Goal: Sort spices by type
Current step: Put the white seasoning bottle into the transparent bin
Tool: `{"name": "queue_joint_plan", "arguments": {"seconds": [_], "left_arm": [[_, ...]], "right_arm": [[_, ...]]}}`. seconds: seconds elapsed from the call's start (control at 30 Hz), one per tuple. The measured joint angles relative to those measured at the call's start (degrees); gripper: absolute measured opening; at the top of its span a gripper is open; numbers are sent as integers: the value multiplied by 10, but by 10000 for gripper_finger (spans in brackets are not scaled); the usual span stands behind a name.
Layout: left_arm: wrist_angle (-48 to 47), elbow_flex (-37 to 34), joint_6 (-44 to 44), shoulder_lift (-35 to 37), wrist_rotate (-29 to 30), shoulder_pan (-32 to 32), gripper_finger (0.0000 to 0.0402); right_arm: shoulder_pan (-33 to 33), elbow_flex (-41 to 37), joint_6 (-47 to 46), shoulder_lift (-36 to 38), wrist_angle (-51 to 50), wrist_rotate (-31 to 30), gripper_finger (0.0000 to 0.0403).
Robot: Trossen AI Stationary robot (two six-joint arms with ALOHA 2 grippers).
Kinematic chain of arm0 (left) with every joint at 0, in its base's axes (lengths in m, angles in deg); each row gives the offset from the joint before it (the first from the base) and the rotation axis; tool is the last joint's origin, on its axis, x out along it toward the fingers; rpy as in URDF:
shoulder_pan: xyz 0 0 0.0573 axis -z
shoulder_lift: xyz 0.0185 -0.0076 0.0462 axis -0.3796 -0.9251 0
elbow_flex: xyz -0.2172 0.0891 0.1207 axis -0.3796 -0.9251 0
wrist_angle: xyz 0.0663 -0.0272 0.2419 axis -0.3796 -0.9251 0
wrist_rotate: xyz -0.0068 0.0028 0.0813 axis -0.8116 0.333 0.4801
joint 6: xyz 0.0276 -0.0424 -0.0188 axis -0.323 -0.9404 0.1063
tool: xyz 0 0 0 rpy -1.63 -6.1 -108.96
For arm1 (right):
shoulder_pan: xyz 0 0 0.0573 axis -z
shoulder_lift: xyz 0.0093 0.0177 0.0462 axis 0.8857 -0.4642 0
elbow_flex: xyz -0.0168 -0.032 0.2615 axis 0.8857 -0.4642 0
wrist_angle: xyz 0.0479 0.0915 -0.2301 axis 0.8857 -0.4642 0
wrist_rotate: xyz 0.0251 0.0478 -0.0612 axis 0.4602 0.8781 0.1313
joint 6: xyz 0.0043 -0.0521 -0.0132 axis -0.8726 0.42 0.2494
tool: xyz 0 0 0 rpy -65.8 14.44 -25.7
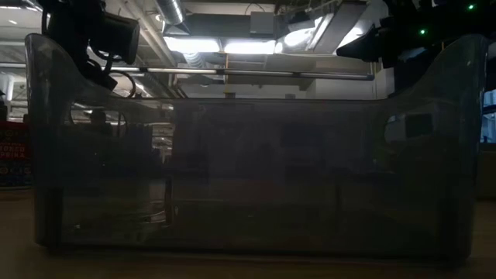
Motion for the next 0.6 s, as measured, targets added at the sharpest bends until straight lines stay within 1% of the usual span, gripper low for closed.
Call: {"name": "queue_joint_plan", "arguments": {"seconds": [0.1, 0.3, 0.6], "left_arm": [[1, 8, -7, 0, 1, 0, 203], [-1, 37, -14, 0, 1, -3, 191], [-4, 109, -26, 0, 0, -33, 199]], "right_arm": [[0, 0, 0, 0, 0, 0, 33], [0, 0, 0, 0, 0, 0, 33], [0, 0, 0, 0, 1, 0, 33]]}}
